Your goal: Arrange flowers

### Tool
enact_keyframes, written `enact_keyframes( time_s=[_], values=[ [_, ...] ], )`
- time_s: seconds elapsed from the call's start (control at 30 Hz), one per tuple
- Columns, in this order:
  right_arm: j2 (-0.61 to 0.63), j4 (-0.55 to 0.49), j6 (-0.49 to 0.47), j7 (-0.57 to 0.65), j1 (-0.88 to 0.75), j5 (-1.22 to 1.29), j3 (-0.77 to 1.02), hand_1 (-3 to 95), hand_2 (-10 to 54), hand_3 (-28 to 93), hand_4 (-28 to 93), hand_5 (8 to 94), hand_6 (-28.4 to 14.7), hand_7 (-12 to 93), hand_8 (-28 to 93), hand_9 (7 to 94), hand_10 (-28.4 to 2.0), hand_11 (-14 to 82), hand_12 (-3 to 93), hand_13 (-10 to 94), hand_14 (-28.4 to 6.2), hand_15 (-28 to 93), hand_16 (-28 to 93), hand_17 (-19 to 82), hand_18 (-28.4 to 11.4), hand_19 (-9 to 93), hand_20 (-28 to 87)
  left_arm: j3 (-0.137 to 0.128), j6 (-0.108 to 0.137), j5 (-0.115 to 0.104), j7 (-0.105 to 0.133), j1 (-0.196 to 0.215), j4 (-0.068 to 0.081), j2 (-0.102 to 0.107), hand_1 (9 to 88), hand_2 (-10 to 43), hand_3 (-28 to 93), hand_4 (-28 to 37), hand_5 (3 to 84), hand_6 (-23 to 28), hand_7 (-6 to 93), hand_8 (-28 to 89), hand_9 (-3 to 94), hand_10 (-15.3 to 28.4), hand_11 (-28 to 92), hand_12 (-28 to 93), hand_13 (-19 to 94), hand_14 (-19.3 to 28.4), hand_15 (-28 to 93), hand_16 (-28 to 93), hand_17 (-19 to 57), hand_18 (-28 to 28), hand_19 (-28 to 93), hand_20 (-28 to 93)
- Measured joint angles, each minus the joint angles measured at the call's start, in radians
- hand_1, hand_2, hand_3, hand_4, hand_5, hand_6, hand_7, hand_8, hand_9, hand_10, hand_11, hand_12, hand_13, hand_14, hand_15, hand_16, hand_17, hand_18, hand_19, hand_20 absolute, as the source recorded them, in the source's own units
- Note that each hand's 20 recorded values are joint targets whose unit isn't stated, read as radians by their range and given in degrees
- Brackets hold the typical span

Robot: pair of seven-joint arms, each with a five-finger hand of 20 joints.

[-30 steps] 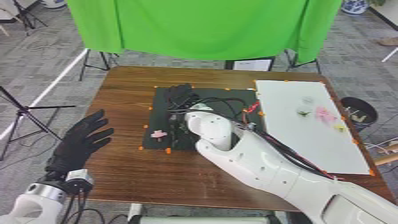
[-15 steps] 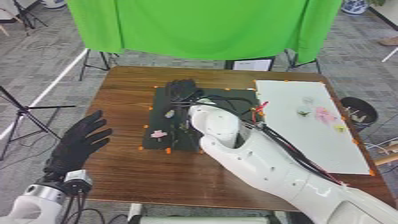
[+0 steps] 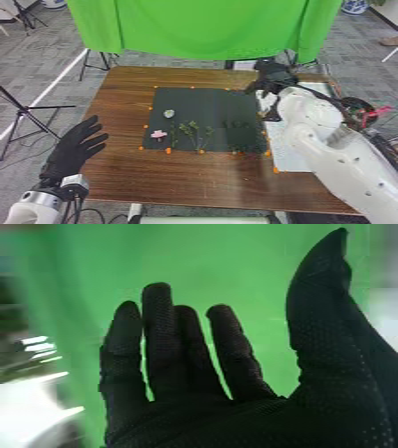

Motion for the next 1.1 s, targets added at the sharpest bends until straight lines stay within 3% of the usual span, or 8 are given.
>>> enact_keyframes(
  time_s=[0.13,0.23,0.43,0.7,0.83,0.9,0.97,1.1],
  values=[
    [0.111,0.002,-0.004,0.082,-0.143,0.014,0.151,23.8,-9.5,88,-28,21.1,-8.7,35,-14,23.1,-17.1,21.6,26.1,25,-14.6,35,16,9,-19.8,58,34,0.000,0.000,0.000,-0.001,0.001,0.000,0.000,26.5,-2.8,71,-27.0,25.7,3.2,21.2,-12,20.0,11.5,23,16,17,16.1,34,0,-10.0,22.1,39,10],
    [0.158,0.018,-0.003,0.118,-0.234,0.024,0.242,24.0,-9.5,89,-28,22.1,-9.3,35,-14,25.6,-16.7,20.7,25.2,27,-14.1,33,15,9,-19.7,58,32,0.000,0.000,0.000,-0.002,0.001,0.000,-0.001,26.6,-2.7,70,-27.0,25.6,3.2,21.3,-12,20.0,11.5,23,16,17,16.0,34,0,-10.0,22.0,39,10],
    [0.194,0.080,0.024,0.149,-0.329,0.014,0.290,24.7,-9.5,89,-28,28.4,-9.0,38,-15,35.4,-15.4,23.4,23.0,38,-11.8,38,15,12,-19.5,62,33,0.000,-0.001,0.001,-0.004,0.001,0.000,-0.001,26.6,-2.6,70,-26.8,25.5,3.1,21.3,-12,19.9,11.5,23,17,18,16.0,34,0,-10.0,22.0,39,10],
    [0.196,0.154,0.030,0.187,-0.372,0.006,0.285,26.4,-9.5,90,-28,34.2,-7.7,40,-16,41.1,-14.4,26.6,21.8,46,-9.1,43,14,15,-19.0,66,35,-0.004,-0.002,0.002,-0.008,0.001,0.000,0.000,26.6,-2.7,70,-26.8,25.5,3.2,21.2,-12,20.0,11.6,23,17,18,16.0,34,0,-10.1,22.1,40,10],
    [0.201,0.187,0.050,0.194,-0.368,-0.013,0.261,32.0,-9.5,91,-28,38.4,-4.1,46,-19,45.2,-12.0,32.2,21.8,51,-6.9,49,15,18,-17.9,71,37,-0.004,-0.002,0.002,-0.009,0.001,0.000,0.001,26.6,-2.7,70,-26.9,25.5,3.2,21.5,-12,19.9,11.5,23,17,18,16.0,34,0,-10.1,22.1,40,10],
    [0.205,0.210,0.087,0.186,-0.366,-0.023,0.246,35.7,-9.5,90,-28,42.1,-1.3,48,-21,51.9,-9.2,34.4,21.2,56,-5.4,50,15,21,-17.7,73,38,-0.004,-0.002,0.002,-0.009,0.001,0.000,0.001,26.6,-2.7,70,-26.9,25.5,3.2,21.5,-12,20.0,11.5,23,17,18,16.0,34,0,-10.1,22.1,40,10],
    [0.207,0.233,0.140,0.165,-0.366,-0.035,0.238,38.5,-9.5,88,-28,44.6,0.0,48,-22,54.7,-9.0,34.7,21.5,60,-4.1,49,23,22,-17.5,74,39,-0.003,-0.002,0.002,-0.009,0.001,0.000,0.001,26.6,-2.6,70,-26.9,25.5,3.1,21.6,-12,20.0,11.5,23,17,18,16.1,34,0,-10.1,22.1,40,10],
    [0.213,0.253,0.212,0.100,-0.378,-0.055,0.239,44.1,-9.5,82,-28,51.3,2.7,53,-6,71.0,-5.9,18.9,38.9,68,-2.6,45,32,25,-17.2,76,42,-0.003,-0.002,0.002,-0.008,0.001,0.000,0.002,26.7,-2.5,70,-26.9,25.5,3.1,21.6,-12,20.0,11.5,23,17,18,16.0,34,0,-10.0,22.1,40,10]
  ],
)
